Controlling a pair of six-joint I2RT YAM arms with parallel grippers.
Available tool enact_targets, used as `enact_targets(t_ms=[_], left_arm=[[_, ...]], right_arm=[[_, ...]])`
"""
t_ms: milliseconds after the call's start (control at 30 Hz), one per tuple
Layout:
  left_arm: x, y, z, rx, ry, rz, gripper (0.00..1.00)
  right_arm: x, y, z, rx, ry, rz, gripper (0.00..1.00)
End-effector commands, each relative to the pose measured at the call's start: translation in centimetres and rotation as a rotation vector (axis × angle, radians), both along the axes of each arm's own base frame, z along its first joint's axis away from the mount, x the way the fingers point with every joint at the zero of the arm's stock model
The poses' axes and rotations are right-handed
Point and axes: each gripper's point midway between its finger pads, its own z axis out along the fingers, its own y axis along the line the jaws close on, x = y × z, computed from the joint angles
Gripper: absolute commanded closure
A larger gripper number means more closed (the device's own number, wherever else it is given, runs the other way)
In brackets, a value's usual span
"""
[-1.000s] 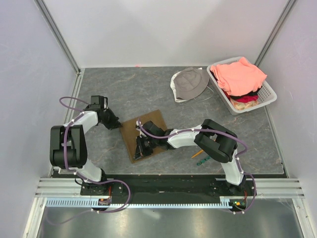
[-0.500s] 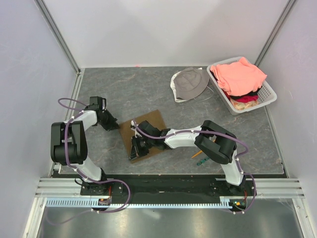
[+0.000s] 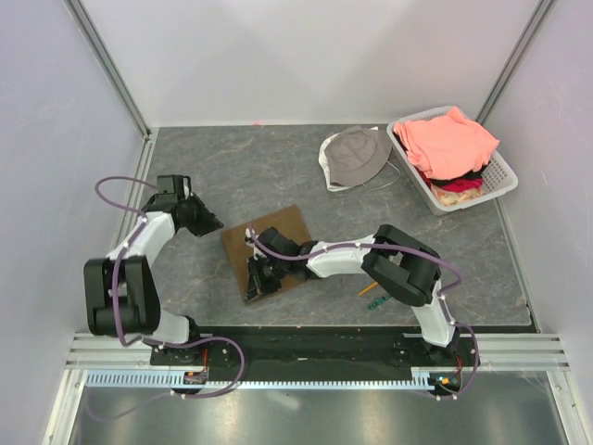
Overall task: Fold the napkin into a case and place the utensils inside
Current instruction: Smooth out the square-folded napkin at the center of the board.
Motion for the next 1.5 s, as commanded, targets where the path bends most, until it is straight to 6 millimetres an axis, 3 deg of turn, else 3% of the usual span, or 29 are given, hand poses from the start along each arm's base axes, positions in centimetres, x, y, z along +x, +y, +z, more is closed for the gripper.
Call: enact_targets(t_ms=[0,67,133,167,200,267,333,367,400,467,500,567,733,833,1033,1133,1267,1433,1467], left_arm=[[-2.0,-2.3,3.8,-0.076,-0.138,-0.113,0.94],[-3.4,-3.3,5.2,-0.104,-0.188,-0.13,0.94],[-5.4,-4.5,4.4,-0.122,-0.174,-0.156,0.94],[-6.4,-5.5,5.2,-0.134,-0.198,-0.174,0.95],[-7.7,-6.0,4.2,-0.145,-0.164,-0.177,0.96],[-9.3,-7.2,4.3,-0.162,-0.163,-0.193,0.97],[-11.4,-8.1,3.1,-0.168,-0.124,-0.211,0.98],[-11.9,-8.5,2.9,-0.187,-0.113,-0.191,0.98],[-12.8,-8.8,2.5,-0.191,-0.112,-0.197,0.98],[-13.7,-9.7,1.8,-0.184,-0.089,-0.197,0.98],[-14.3,-9.9,0.8,-0.185,-0.061,-0.197,0.98],[-14.9,-10.9,0.2,-0.203,-0.031,-0.211,0.98],[-16.6,-10.9,-2.7,-0.155,0.104,-0.18,0.98],[-17.5,-9.7,-4.3,-0.101,0.169,-0.126,0.98],[-17.4,-9.5,-4.4,-0.08,0.183,-0.092,0.98],[-17.3,-9.6,-4.5,-0.06,0.208,-0.124,0.98],[-16.0,-9.8,-3.3,-0.032,0.173,-0.167,0.98],[-13.9,-11.0,0.4,-0.069,0.048,-0.22,0.98],[-13.6,-11.4,1.1,-0.084,0.028,-0.235,0.98]], right_arm=[[4.7,-1.1,6.3,0.061,-0.122,-0.061,0.84],[7.7,-2.5,7.3,0.054,-0.168,-0.108,0.79],[9.6,-3.7,7.5,0.041,-0.182,-0.138,0.74],[11.7,-4.5,7.9,0.044,-0.196,-0.167,0.73],[12.6,-5.0,7.5,0.033,-0.192,-0.175,0.69],[15.5,-5.8,8.0,0.036,-0.211,-0.217,0.68],[17.1,-6.6,7.0,0.008,-0.208,-0.233,0.68],[18.8,-6.9,7.6,0.016,-0.221,-0.258,0.68],[19.4,-7.1,6.7,0.005,-0.213,-0.26,0.68],[21.4,-7.2,7.3,0.024,-0.22,-0.282,0.68],[21.8,-7.3,6.2,0.014,-0.201,-0.283,0.68],[23.3,-7.4,6.4,0.025,-0.205,-0.301,0.69],[25.3,-8.3,3.8,-0.005,-0.189,-0.321,0.7],[26.4,-9.1,2.4,-0.027,-0.194,-0.33,0.71],[28.6,-10.8,-0.4,-0.064,-0.201,-0.333,0.71],[29.1,-11.1,0.4,-0.069,-0.221,-0.326,0.7],[29.1,-12.1,3.3,-0.098,-0.276,-0.33,0.67],[27.9,-13.4,6.0,-0.119,-0.31,-0.333,0.62],[27.0,-14.0,6.5,-0.127,-0.311,-0.331,0.57]])
